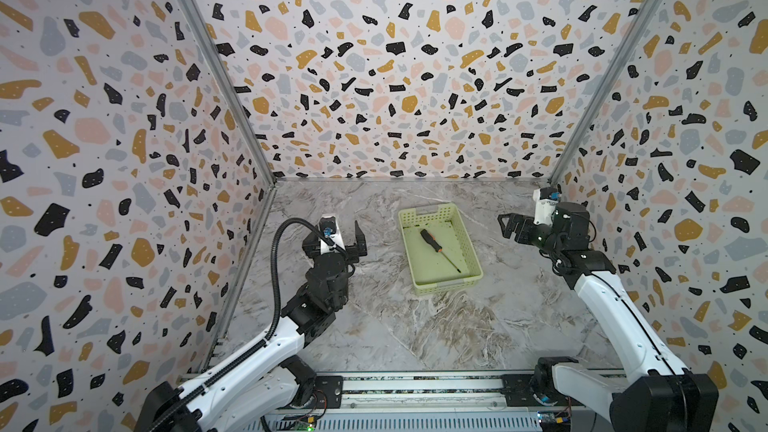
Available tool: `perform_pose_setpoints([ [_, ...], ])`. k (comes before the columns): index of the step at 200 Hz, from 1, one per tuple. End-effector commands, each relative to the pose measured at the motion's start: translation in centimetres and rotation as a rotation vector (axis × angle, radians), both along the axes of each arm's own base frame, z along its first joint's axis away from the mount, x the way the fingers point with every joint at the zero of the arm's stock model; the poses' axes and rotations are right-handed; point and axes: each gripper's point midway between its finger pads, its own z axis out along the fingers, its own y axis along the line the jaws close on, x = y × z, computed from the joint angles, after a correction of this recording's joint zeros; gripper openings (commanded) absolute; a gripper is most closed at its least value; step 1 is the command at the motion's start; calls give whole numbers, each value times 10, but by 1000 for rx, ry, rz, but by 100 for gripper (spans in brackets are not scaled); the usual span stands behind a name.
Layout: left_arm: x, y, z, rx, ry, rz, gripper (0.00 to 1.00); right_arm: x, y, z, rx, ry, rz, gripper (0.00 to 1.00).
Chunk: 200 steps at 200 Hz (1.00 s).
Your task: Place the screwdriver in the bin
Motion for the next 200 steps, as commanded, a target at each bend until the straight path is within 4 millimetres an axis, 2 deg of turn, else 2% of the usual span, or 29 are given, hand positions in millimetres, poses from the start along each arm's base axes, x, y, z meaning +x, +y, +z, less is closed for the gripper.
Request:
perform_pose_setpoints([
  [1,-2,26,7,-19,-70,114,100,-3,-12,10,-137,-108,-20,99],
  [15,-2,39,-3,3,-57,178,100,-6,-17,4,-171,-142,-34,99],
  [39,-2,56,-23,85,-8,269,100,-9,-11,-8,-187,-257,3,99],
  [67,-6,72,-47,123,-9,312,100,-4,-22,-28,-205,-312,-70,99],
  [92,-11,88,-50,93,-55,361,100,0,-33,-44,-284,-357,-116,99],
  [117,-3,102,-56,57,-63,372,100,1,-40,-65,-339,-372,-141,99],
  [154,-6,111,-83,91,-15,380,100,3,-49,-86,-343,-375,-198,99],
  [200,-2,115,-108,107,26,381,100,14,-42,-109,-392,-375,-190,99],
])
